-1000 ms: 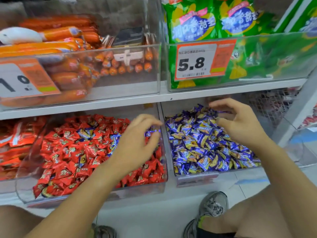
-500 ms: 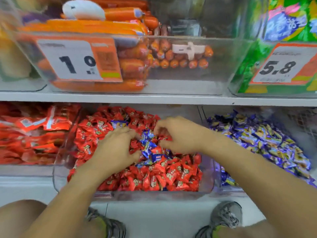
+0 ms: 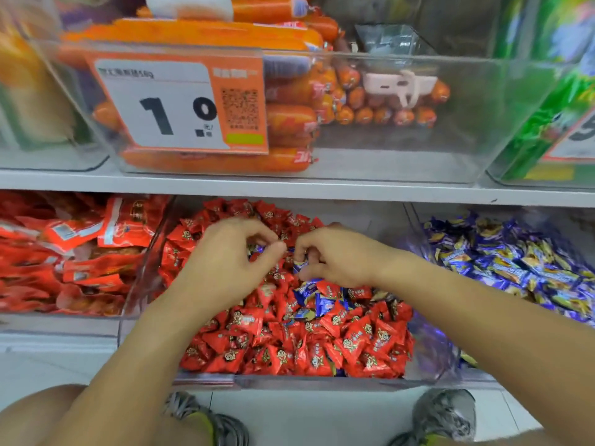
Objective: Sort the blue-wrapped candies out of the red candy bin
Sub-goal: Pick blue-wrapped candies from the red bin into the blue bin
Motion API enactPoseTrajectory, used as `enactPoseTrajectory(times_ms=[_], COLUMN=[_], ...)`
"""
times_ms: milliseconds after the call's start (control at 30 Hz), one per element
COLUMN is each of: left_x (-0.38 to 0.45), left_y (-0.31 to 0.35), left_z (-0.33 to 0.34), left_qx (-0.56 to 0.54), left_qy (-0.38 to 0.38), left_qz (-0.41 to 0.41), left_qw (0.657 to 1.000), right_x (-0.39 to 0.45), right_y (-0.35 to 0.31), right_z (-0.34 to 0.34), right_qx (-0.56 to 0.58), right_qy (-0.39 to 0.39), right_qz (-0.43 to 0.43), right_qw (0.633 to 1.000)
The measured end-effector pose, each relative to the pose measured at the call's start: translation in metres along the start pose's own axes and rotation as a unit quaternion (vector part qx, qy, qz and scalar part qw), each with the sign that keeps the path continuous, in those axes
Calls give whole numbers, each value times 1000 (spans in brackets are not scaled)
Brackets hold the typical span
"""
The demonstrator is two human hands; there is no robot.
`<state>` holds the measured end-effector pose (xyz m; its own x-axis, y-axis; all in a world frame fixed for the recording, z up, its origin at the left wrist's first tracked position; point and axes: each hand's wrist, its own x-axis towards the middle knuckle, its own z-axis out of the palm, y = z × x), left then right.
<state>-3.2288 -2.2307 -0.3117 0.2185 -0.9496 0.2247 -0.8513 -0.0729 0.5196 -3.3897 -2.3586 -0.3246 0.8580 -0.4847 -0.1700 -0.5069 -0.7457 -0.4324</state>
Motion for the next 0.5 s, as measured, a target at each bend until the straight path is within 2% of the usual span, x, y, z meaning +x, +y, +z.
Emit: enactPoseTrajectory(times_ms=[67,167,233,333,400,500], left_x=[4,7,10,16,20,25], left_y=[-14,-40,-43,-37,-35,-34], left_z=[-7,-11,-12,-10,-7,0], left_qx=[47,151,157,146,156,170], left_qy=[41,-28,-61,-48,-47,-50], left_qz=[5,-9,-17,-17,-26,-13], left_qw=[998,988,986,988,986,984], right_x=[-4,-12,-17,-20,-20,-17], right_y=[1,0,-2,-2,-1,-1], right_z=[-4,-10,-13,-16,-16,-13], right_qx=[12,21,60,98,76,12], right_qy=[51,142,151,107,46,-43], right_qz=[-17,-36,-26,-21,-26,16], right_qw=[999,989,986,989,996,999])
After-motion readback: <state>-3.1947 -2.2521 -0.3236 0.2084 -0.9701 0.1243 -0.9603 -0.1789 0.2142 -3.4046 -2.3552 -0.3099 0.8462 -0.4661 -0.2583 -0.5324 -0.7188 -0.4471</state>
